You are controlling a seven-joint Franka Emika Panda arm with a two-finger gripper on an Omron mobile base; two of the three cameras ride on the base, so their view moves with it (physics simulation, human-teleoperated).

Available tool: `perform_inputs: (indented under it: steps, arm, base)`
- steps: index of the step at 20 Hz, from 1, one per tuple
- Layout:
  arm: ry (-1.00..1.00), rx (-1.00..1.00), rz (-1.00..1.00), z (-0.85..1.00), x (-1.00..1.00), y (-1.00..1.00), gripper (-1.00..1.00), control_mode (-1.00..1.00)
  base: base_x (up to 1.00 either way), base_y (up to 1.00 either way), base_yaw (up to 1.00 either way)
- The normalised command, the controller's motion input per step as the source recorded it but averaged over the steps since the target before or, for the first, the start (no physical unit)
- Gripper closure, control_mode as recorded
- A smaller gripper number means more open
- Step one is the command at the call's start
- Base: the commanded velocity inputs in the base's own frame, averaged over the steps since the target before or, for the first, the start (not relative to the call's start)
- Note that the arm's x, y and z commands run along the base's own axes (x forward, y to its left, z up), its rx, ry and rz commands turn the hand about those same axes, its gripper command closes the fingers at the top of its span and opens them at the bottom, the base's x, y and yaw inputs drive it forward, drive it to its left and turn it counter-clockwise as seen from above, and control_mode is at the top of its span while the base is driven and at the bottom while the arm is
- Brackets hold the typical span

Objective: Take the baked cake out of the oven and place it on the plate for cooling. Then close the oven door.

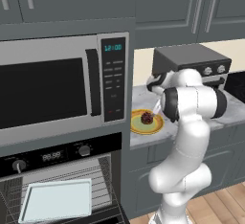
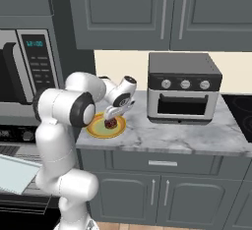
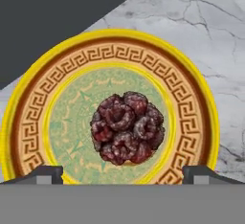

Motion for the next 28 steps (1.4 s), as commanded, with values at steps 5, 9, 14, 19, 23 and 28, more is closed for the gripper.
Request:
perform_inputs:
  steps: [5,9,14,19,23,28]
  arm:
    - [-0.08,0.00,0.00,0.31,-0.33,-0.06,-1.00,-1.00]
    - [-0.05,0.00,0.00,0.30,-0.41,-0.03,-1.00,-1.00]
    - [-0.01,0.01,0.00,0.31,-0.46,0.00,-1.00,-1.00]
    - [-0.06,0.00,0.00,0.22,-0.52,0.00,-1.00,-1.00]
    - [-0.12,0.00,-0.04,0.19,-0.57,0.00,-1.00,-1.00]
    - [-0.04,0.02,-0.09,0.24,-0.56,0.00,-1.00,-1.00]
  base:
    - [0.00,0.00,0.00]
    - [0.00,0.00,0.00]
    - [0.00,0.00,0.00]
    - [0.00,0.00,0.00]
    - [0.00,0.00,0.00]
    - [0.00,0.00,0.00]
